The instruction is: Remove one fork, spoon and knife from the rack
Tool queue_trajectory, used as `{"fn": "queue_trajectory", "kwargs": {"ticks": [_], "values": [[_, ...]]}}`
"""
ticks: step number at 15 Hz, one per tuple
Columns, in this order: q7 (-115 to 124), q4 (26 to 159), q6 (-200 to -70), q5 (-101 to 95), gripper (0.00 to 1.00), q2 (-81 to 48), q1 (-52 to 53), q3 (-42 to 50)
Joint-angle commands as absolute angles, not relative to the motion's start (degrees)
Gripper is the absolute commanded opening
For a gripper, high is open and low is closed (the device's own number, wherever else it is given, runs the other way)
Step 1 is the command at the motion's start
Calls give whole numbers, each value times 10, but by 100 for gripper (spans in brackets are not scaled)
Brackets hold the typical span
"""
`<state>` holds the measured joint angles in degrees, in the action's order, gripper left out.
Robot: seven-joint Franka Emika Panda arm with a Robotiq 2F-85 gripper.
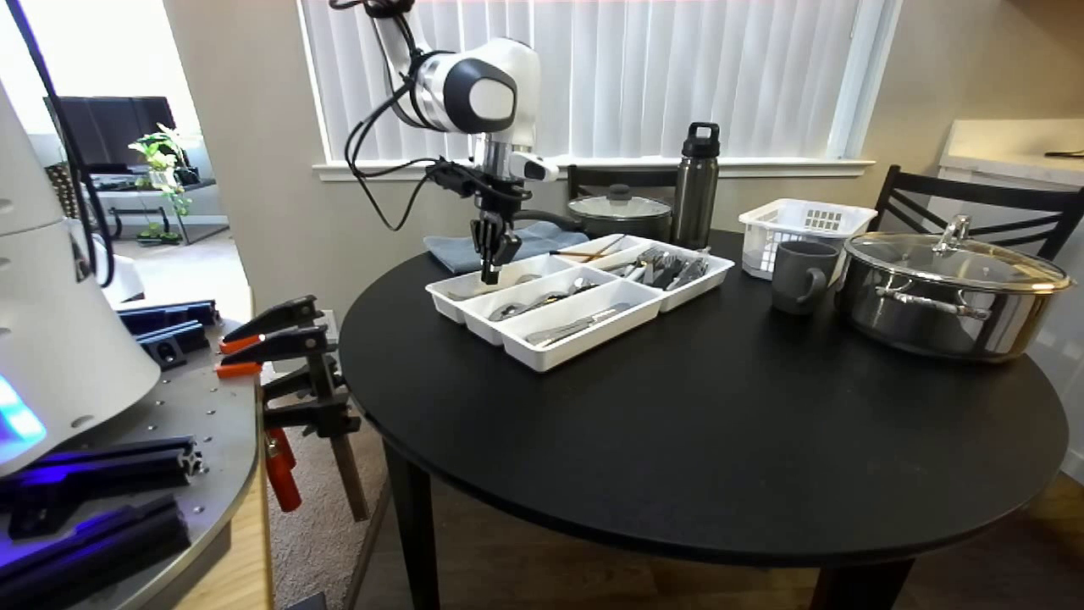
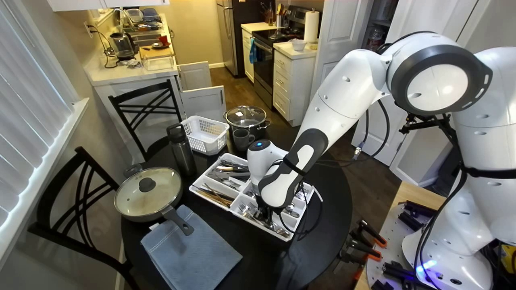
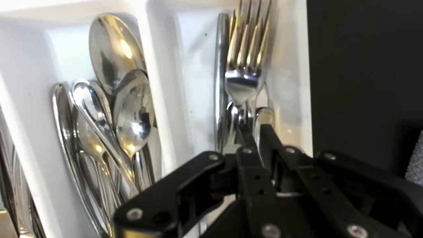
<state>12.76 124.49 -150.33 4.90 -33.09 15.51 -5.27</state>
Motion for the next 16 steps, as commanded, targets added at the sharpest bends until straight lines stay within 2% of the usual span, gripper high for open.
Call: {"fn": "queue_trajectory", "kwargs": {"ticks": [1, 4, 5, 6, 8, 16], "values": [[136, 1251, -1503, 29, 2, -329, 162, -45], [135, 1251, -1502, 30, 0, -332, 161, -46], [136, 1251, -1502, 31, 26, -333, 161, -46], [137, 1251, -1500, 30, 28, -334, 162, -45], [137, 1250, -1500, 29, 38, -335, 163, -44], [141, 1245, -1502, 24, 89, -345, 166, -38]]}}
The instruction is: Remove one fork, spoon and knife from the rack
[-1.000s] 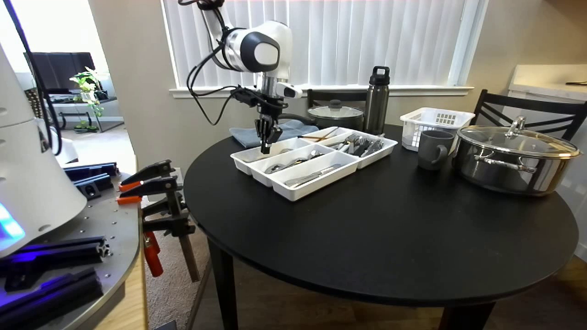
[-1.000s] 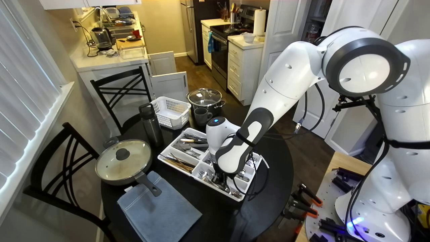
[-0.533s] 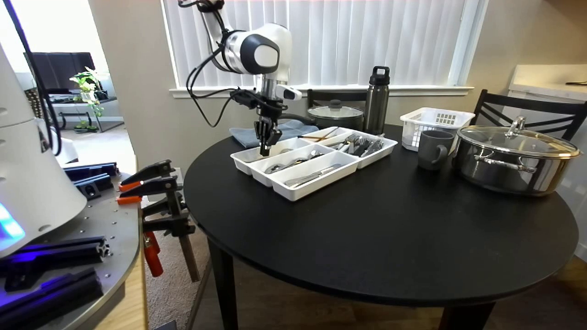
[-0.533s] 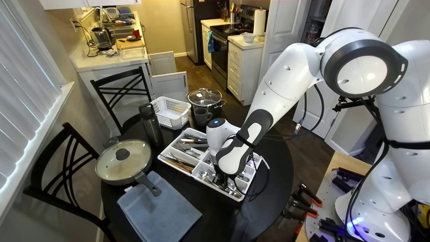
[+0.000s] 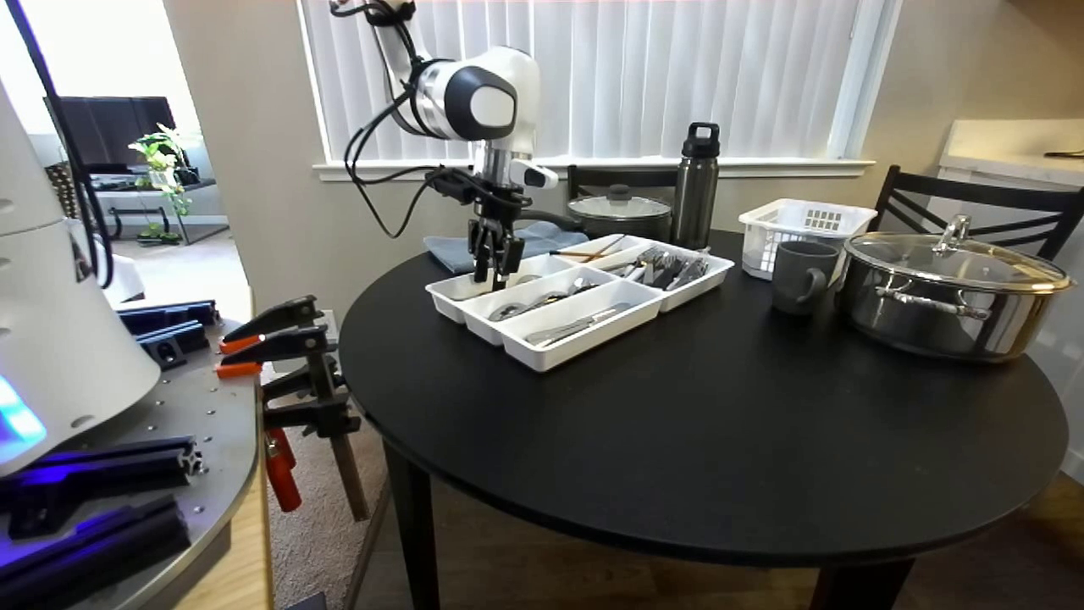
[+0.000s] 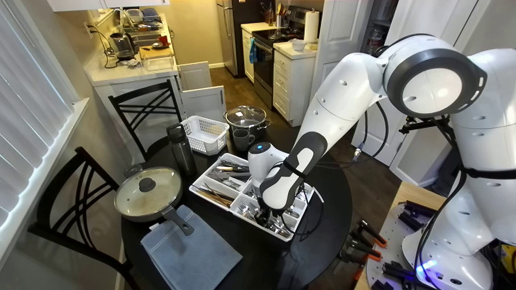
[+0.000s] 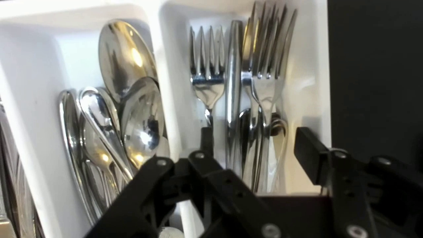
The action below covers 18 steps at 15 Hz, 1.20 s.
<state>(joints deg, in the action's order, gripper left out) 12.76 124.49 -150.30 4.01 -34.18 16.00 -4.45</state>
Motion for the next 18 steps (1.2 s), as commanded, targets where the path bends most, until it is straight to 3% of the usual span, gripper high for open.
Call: {"fn": "queue_trajectory", "kwargs": {"ticks": [1, 2, 3, 5, 13, 18], "values": [[141, 1244, -1502, 23, 95, -347, 167, -36], [142, 1243, -1502, 22, 80, -349, 167, -34], [142, 1243, -1502, 22, 56, -351, 168, -35], [141, 1243, -1503, 22, 53, -351, 167, -35], [142, 1249, -1505, 20, 2, -353, 169, -31], [144, 1252, -1505, 22, 2, -343, 169, -31]]}}
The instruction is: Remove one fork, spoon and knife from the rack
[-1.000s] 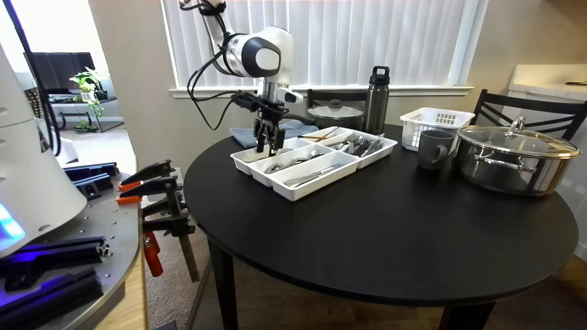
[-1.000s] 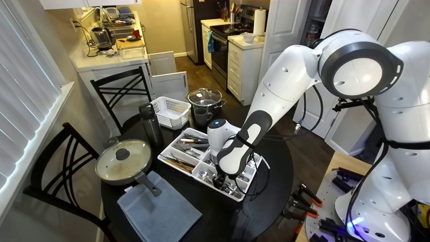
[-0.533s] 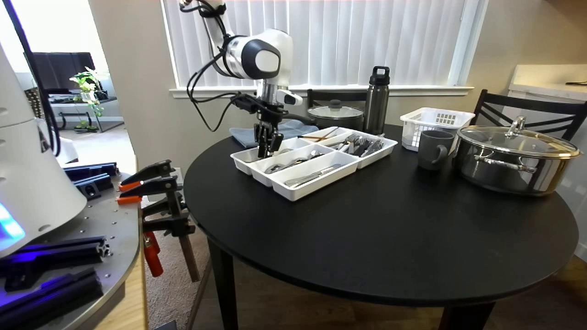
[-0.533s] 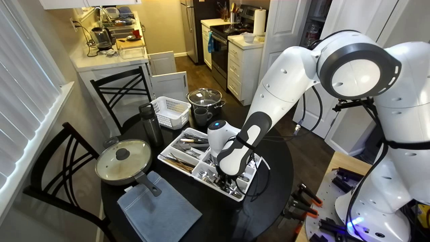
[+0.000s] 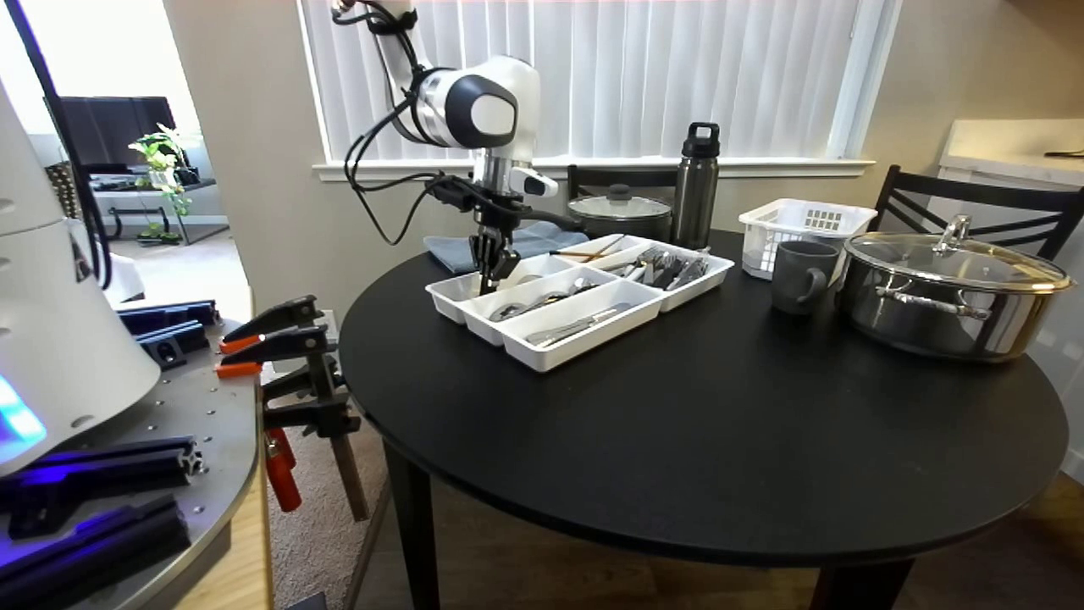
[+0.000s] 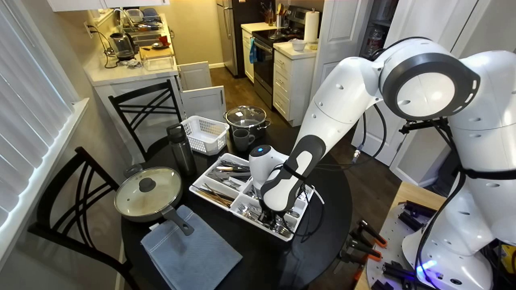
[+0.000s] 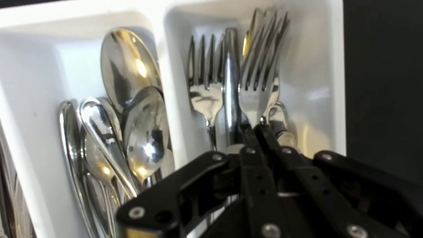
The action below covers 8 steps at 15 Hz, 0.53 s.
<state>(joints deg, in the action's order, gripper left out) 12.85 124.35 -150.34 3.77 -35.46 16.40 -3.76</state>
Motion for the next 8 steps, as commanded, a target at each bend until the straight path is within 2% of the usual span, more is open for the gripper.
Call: {"fn": "queue_trajectory", "kwargs": {"ticks": [1, 8], "values": [[143, 1254, -1506, 24, 2, -337, 168, -33], [130, 1256, -1506, 45, 2, -276, 145, -50]]}}
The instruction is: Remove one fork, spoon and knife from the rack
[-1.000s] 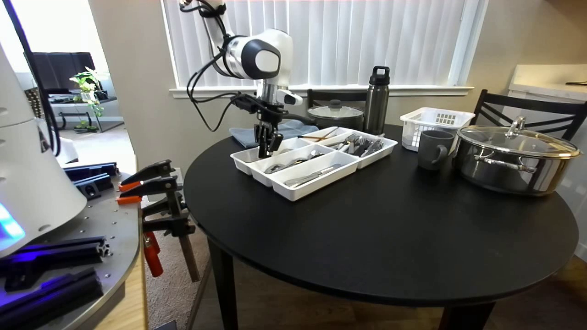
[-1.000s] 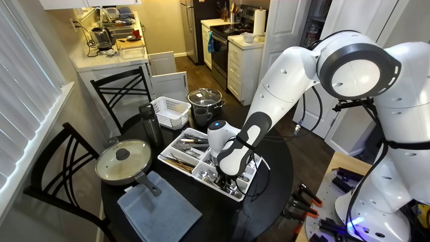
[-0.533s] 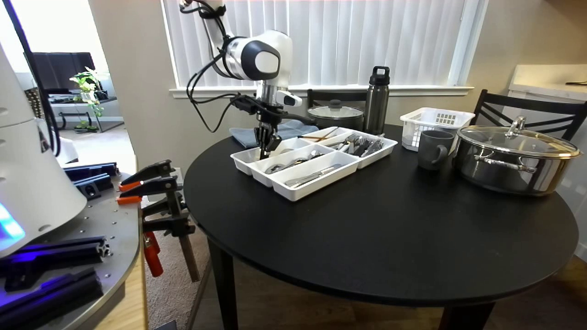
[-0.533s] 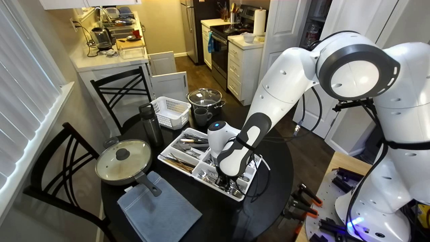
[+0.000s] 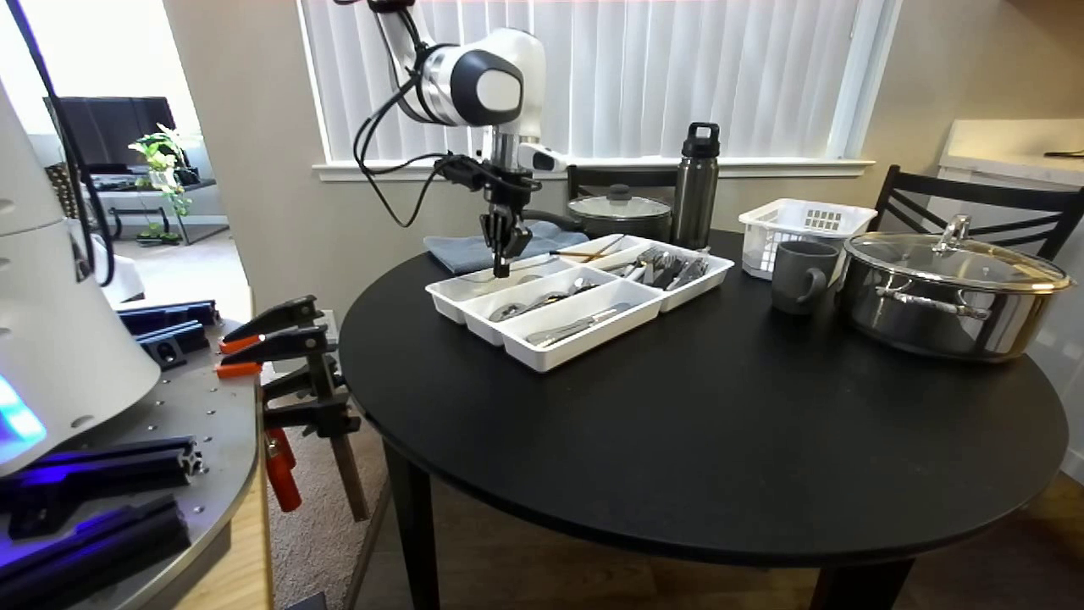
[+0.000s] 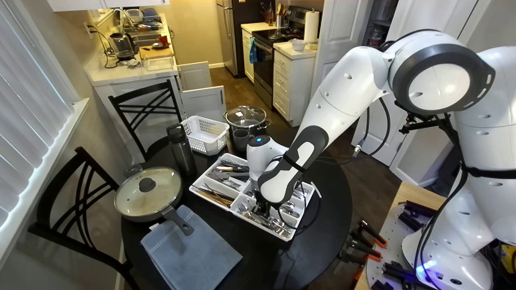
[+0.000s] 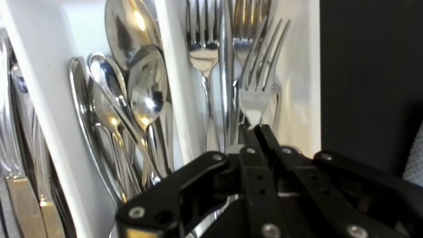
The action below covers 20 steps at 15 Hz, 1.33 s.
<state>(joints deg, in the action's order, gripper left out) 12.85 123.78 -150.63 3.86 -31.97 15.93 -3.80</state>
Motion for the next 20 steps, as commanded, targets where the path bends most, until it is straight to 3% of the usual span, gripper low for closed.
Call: {"fn": "queue_trajectory", "kwargs": {"ticks": [1, 5, 13, 20], "values": [[131, 1255, -1506, 44, 2, -268, 145, -49], [122, 1259, -1483, 27, 2, -244, 137, -38], [133, 1265, -1318, -204, 2, -178, 116, 73], [140, 1265, -1353, -279, 2, -219, 44, 101]]}}
